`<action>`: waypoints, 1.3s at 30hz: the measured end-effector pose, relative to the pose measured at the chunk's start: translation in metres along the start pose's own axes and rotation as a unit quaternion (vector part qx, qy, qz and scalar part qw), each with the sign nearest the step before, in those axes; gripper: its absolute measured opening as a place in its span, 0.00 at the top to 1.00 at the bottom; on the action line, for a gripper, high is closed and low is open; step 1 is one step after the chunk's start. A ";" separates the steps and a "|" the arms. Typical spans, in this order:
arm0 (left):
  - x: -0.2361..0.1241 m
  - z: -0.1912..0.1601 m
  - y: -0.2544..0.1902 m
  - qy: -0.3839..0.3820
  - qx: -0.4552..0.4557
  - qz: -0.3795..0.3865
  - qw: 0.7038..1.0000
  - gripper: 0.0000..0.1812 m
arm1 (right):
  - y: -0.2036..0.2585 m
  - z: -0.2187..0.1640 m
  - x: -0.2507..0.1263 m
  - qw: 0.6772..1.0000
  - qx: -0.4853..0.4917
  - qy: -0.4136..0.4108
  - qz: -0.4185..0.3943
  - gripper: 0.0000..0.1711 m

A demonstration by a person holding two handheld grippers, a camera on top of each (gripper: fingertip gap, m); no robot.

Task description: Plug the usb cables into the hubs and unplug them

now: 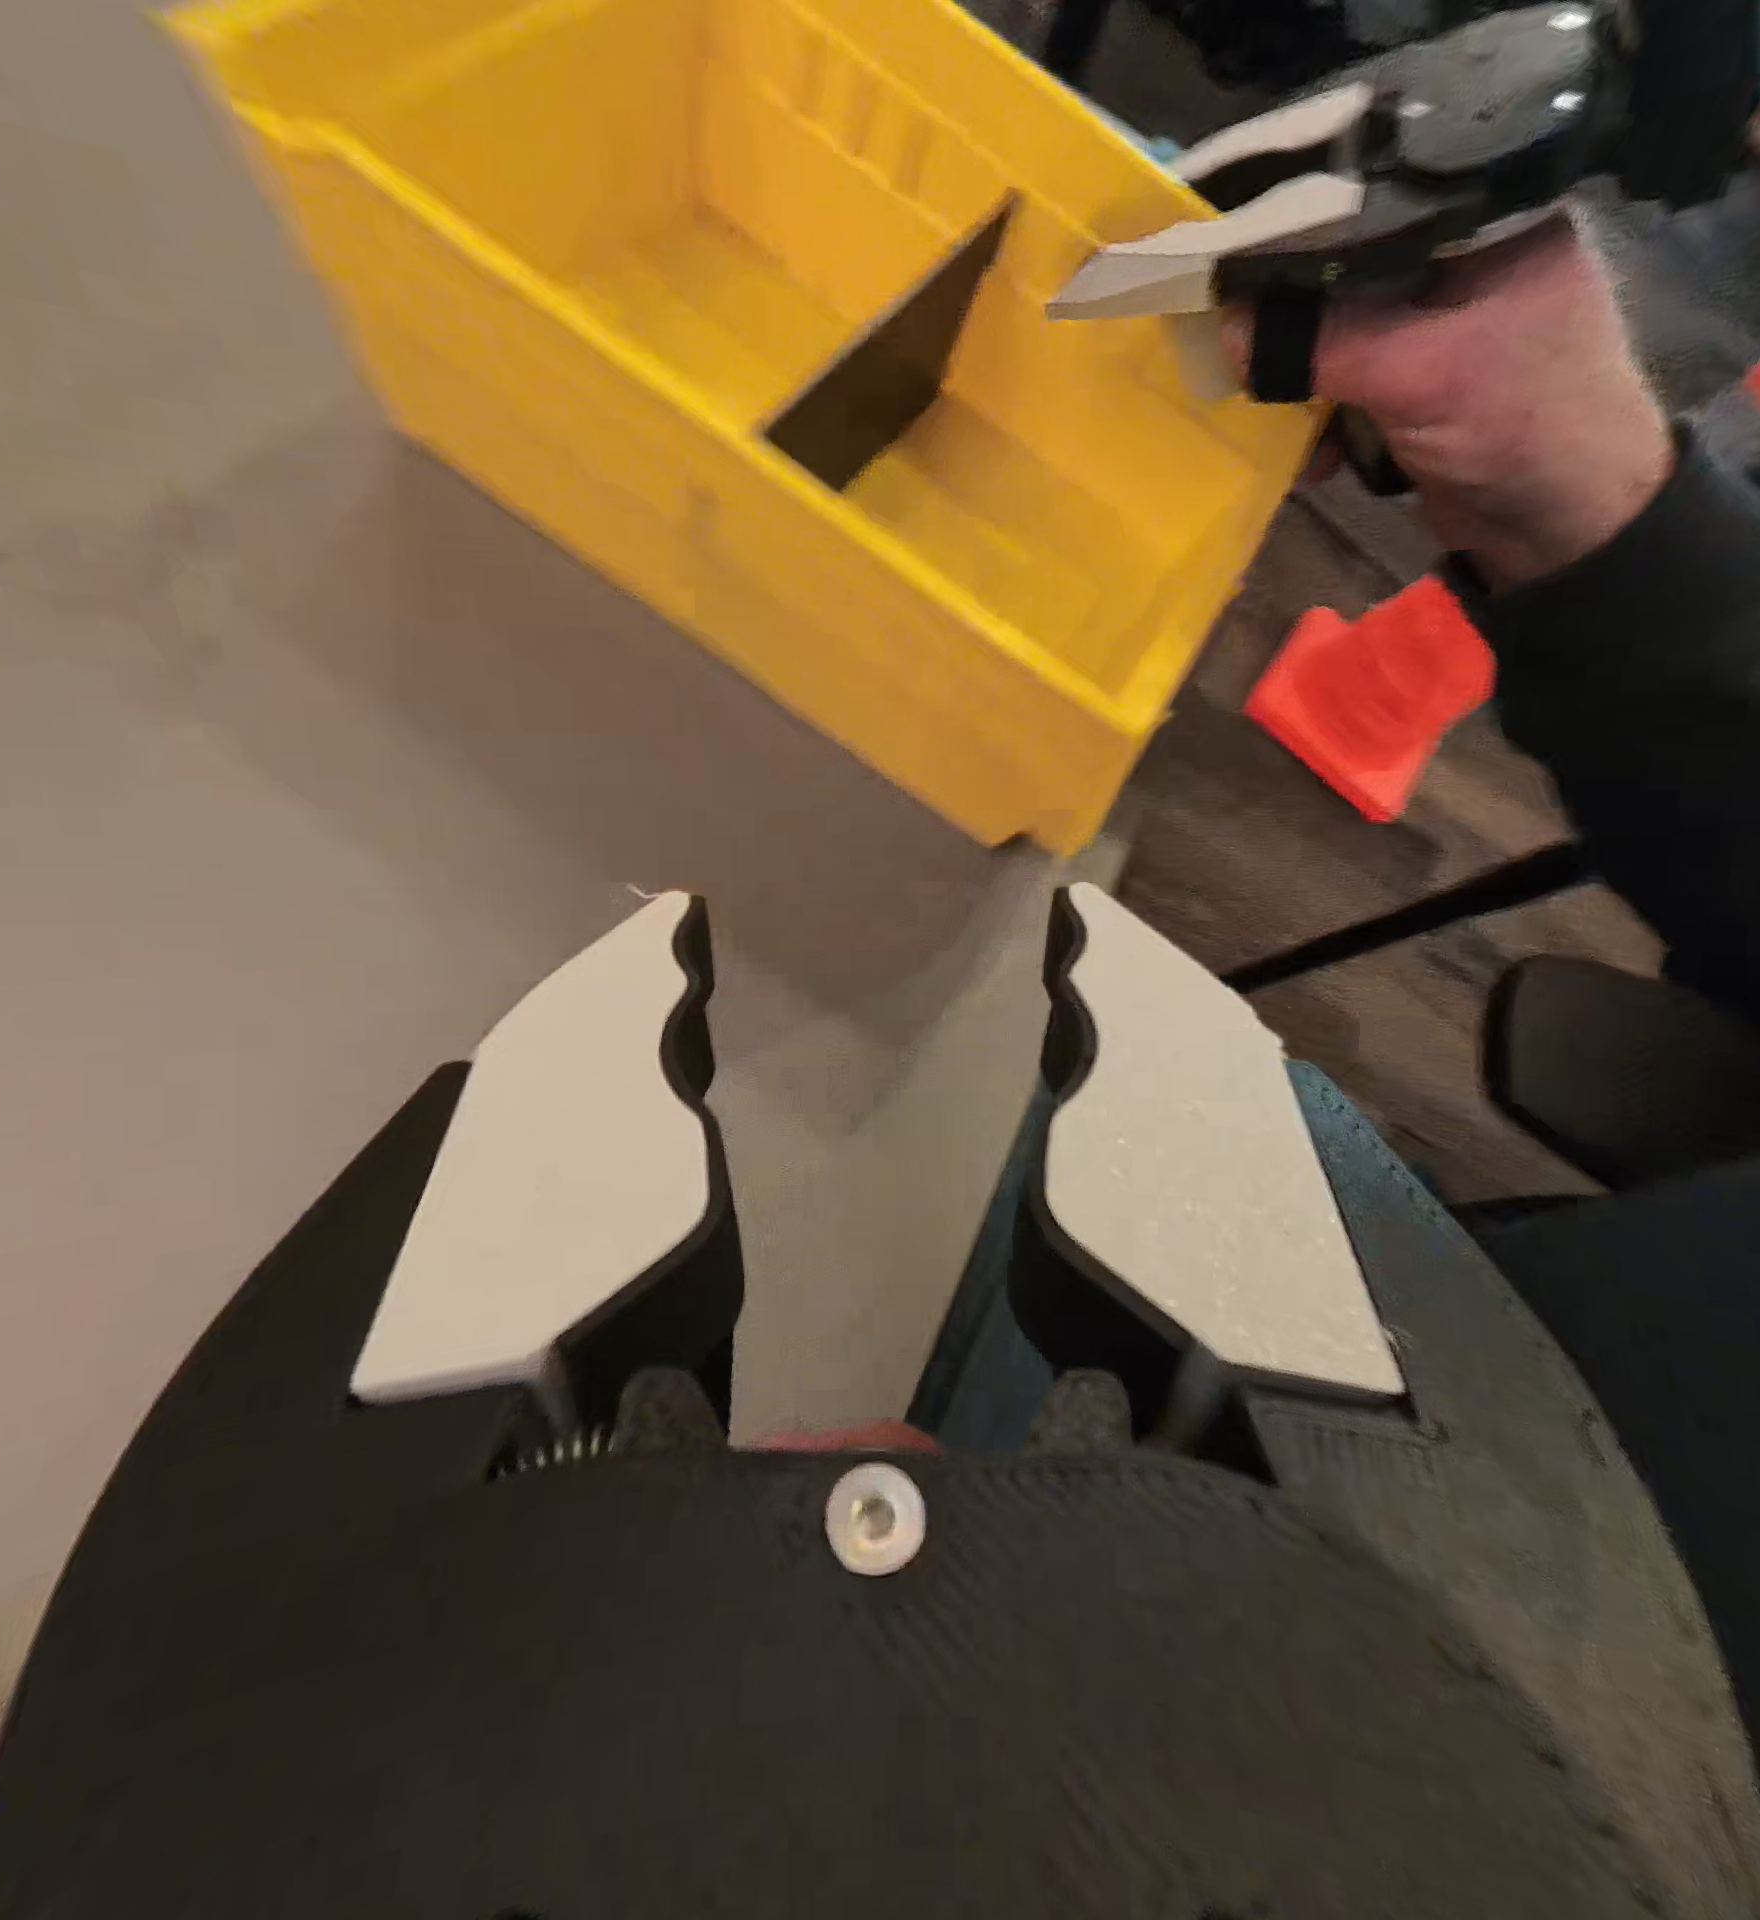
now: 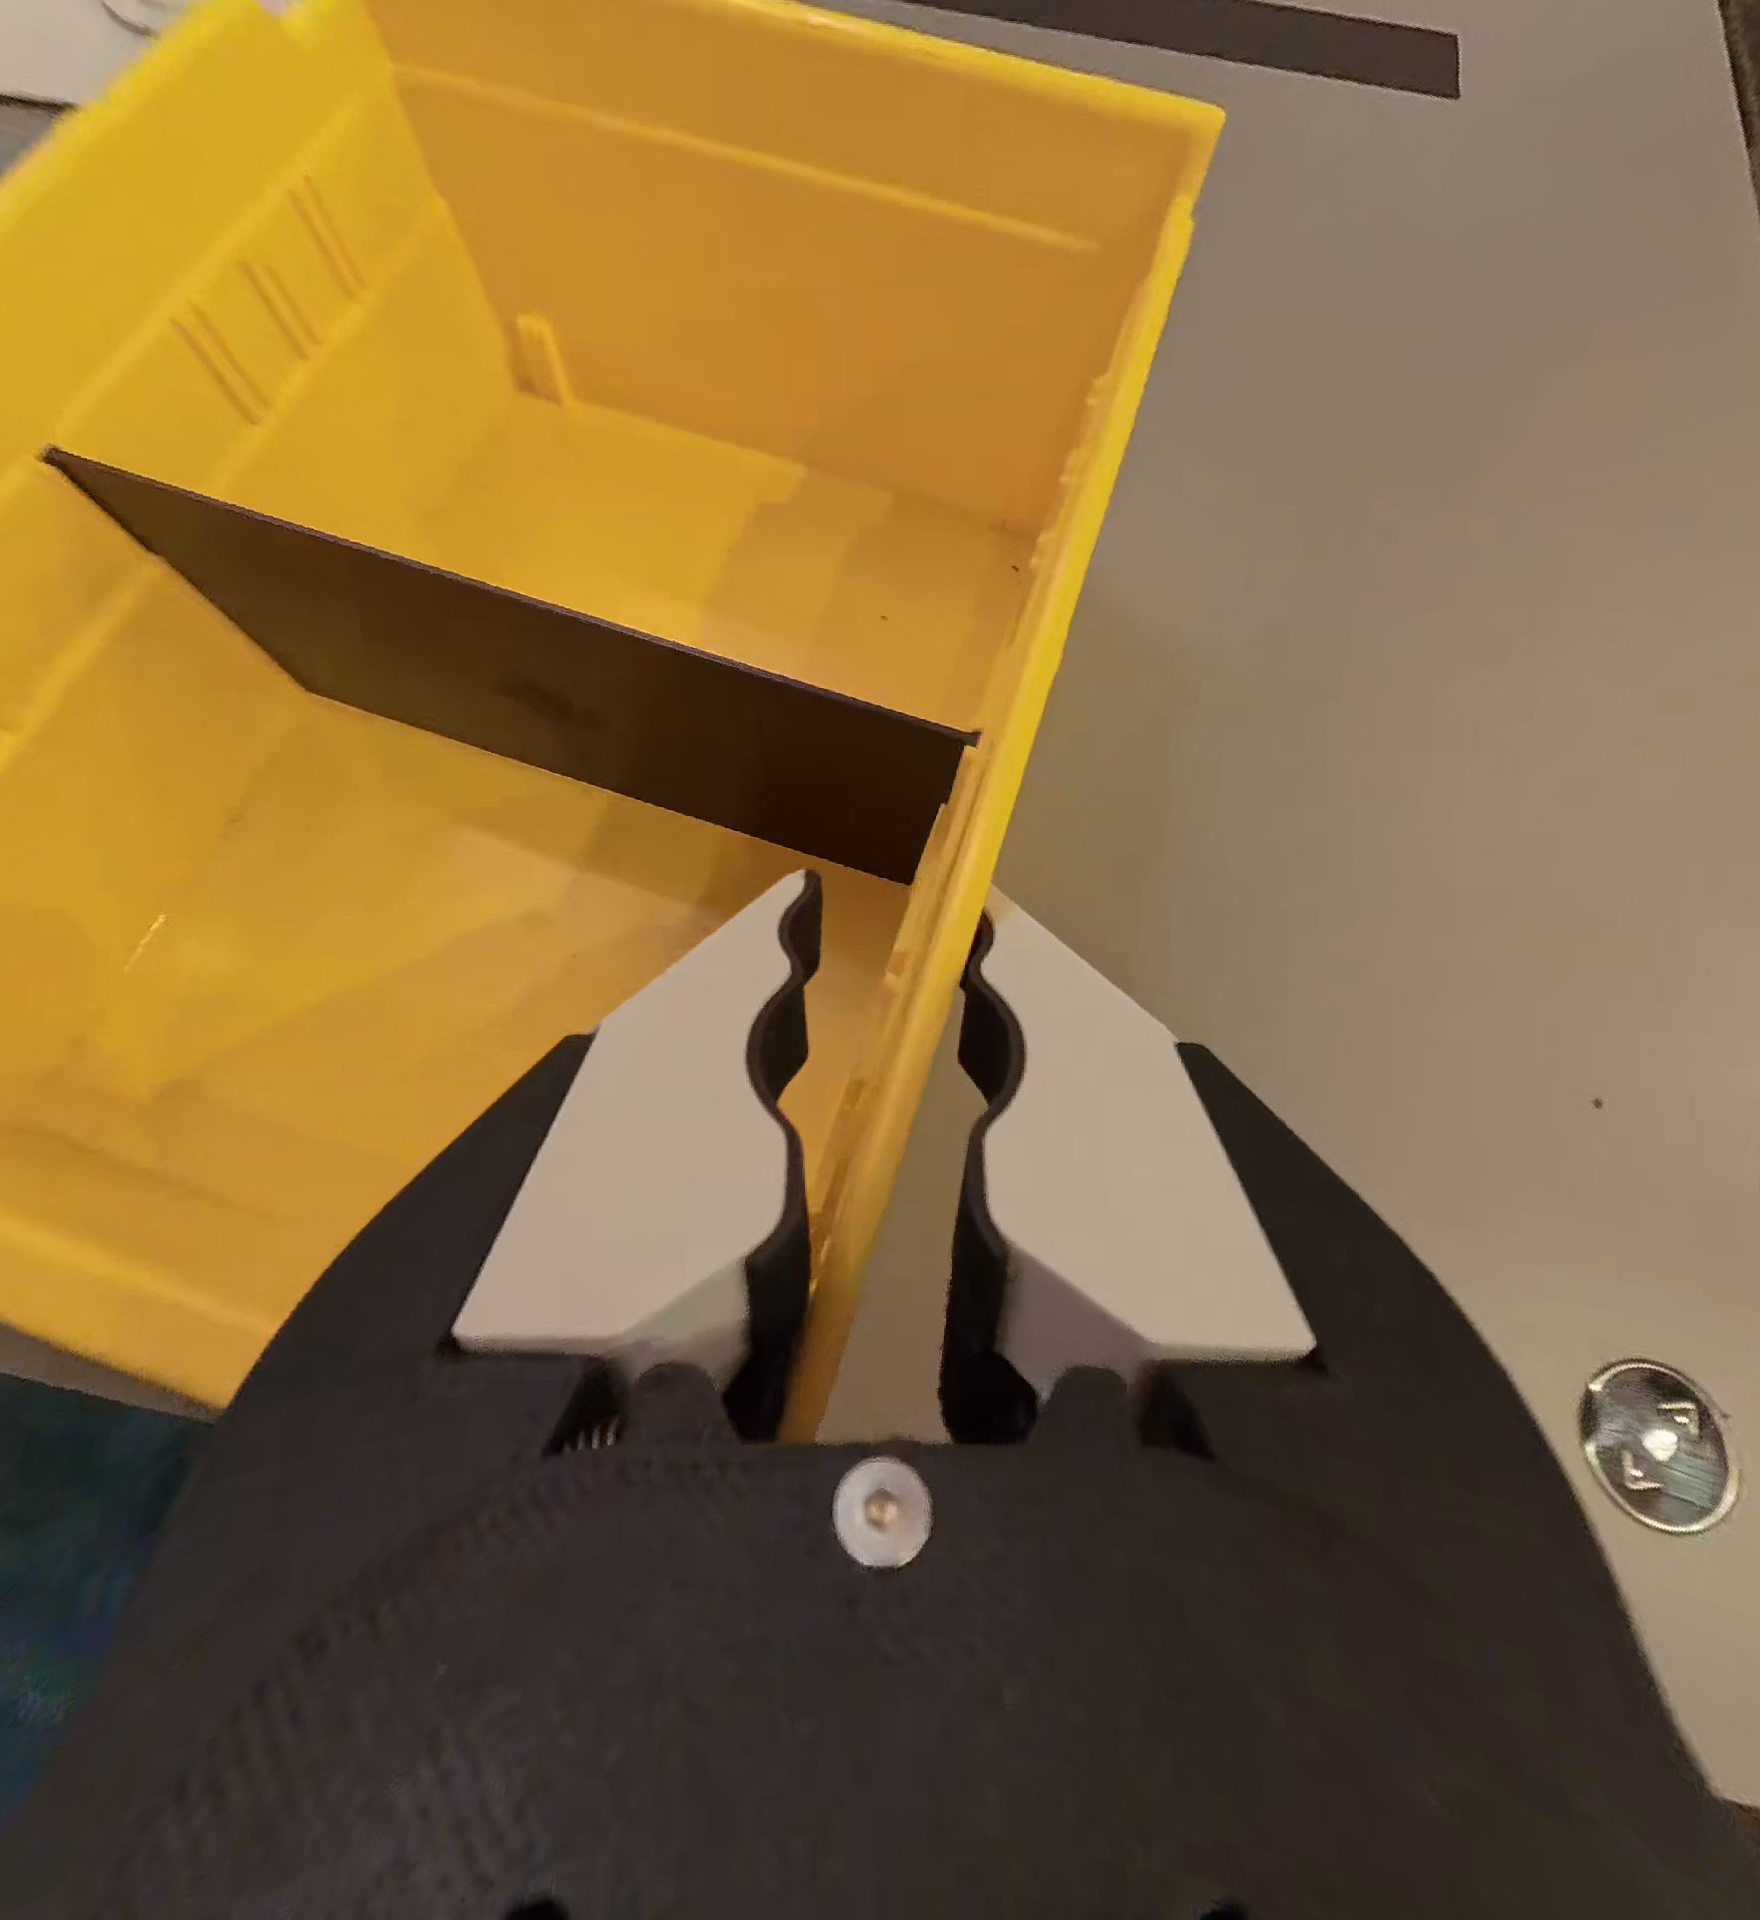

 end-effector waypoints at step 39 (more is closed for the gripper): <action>-0.348 -0.320 0.227 0.088 -0.324 0.363 0.869 0.97 | -0.155 -0.022 -0.007 0.998 -0.034 0.047 0.006 0.94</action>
Point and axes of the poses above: each gripper's, where its closed fingertips meet, x out along the fingers, z out of its top, y = z × x across the jaws, the point moved 2 cm from there along -x, back along the fingers, and after that the axes turned 1 degree about -z, right-handed, at the moved point
